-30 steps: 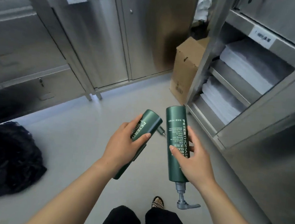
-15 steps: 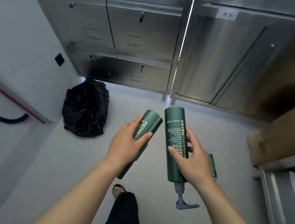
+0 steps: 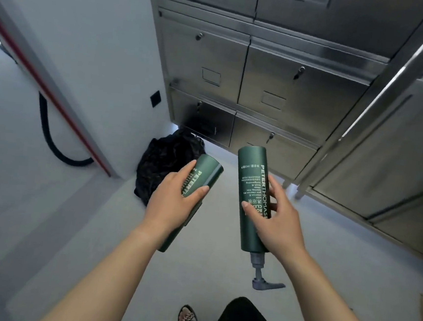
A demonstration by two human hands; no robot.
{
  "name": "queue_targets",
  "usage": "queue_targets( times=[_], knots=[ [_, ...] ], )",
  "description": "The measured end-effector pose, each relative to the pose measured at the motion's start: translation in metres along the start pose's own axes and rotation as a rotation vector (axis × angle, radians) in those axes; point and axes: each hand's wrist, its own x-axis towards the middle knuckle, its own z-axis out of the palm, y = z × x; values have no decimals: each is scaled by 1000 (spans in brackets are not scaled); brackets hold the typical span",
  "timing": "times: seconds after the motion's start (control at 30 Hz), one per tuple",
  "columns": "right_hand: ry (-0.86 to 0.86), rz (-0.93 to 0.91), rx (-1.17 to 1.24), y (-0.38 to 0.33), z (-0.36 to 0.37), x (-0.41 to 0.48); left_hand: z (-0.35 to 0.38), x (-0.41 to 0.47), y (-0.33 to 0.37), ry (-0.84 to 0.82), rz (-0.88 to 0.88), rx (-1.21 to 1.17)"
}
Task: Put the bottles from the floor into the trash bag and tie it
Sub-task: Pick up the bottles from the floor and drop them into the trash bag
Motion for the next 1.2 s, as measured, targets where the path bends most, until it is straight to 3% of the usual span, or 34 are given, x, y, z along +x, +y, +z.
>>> queue_targets(
  times=[0.37, 0.73, 0.97, 1.2],
  knots=[
    [-181, -39, -11, -19, 70, 162, -29, 126, -63, 136, -198, -18],
    [-337, -114, -48, -35, 111, 327, -41, 262, -82, 213, -326, -8],
    [-373, -81, -54, -35, 150, 369, -60, 303, -115, 209, -369, 26],
    [-286, -19, -104, -44, 205, 403, -88, 377, -163, 155, -365, -34]
  ],
)
